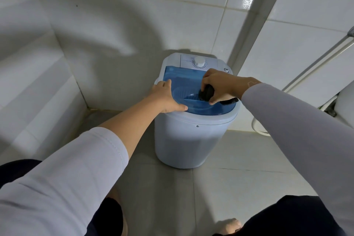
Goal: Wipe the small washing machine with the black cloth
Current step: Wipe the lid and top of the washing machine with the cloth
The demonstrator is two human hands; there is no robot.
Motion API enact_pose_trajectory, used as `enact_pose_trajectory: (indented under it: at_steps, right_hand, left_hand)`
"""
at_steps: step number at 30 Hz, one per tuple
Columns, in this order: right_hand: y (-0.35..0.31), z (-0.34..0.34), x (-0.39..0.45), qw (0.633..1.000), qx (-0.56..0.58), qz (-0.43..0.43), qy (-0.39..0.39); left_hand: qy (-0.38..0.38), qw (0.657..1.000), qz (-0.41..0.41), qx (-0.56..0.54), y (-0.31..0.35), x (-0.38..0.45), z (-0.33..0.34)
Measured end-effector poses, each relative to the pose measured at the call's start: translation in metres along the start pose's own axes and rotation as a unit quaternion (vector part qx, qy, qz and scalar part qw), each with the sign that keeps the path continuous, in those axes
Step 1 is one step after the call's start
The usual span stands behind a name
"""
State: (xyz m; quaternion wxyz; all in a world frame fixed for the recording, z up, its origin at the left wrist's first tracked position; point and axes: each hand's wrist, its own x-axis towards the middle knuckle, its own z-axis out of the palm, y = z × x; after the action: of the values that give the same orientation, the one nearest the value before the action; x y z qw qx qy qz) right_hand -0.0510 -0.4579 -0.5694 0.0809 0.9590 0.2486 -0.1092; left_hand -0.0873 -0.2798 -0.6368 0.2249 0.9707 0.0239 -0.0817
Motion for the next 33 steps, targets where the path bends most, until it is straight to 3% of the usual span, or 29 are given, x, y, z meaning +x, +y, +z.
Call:
enact_pose_trajectory:
  at_steps: [6,15,26,33]
  right_hand:
    - [-0.005,0.006,0.0,1.0,-0.027,-0.012,0.006]
    - [-0.031,0.005,0.01,0.981,-0.157,-0.113,0.025]
    - [-0.033,0.01,0.019,0.993,0.068,-0.016,0.094]
    - [-0.034,0.003,0.02,0.999,0.003,-0.036,0.031]
  left_hand:
    - [-0.004,1.0,-0.002,-0.001,-0.003,0.0,0.001]
    - [-0.003,1.0,-0.007,-0.003,-0.005,0.002,0.004]
    - [-0.012,1.0,-0.002,0.006,-0.005,0.0,0.001]
    - [-0.01,1.0,-0.009,0.006,-0.004,-0.003,0.001]
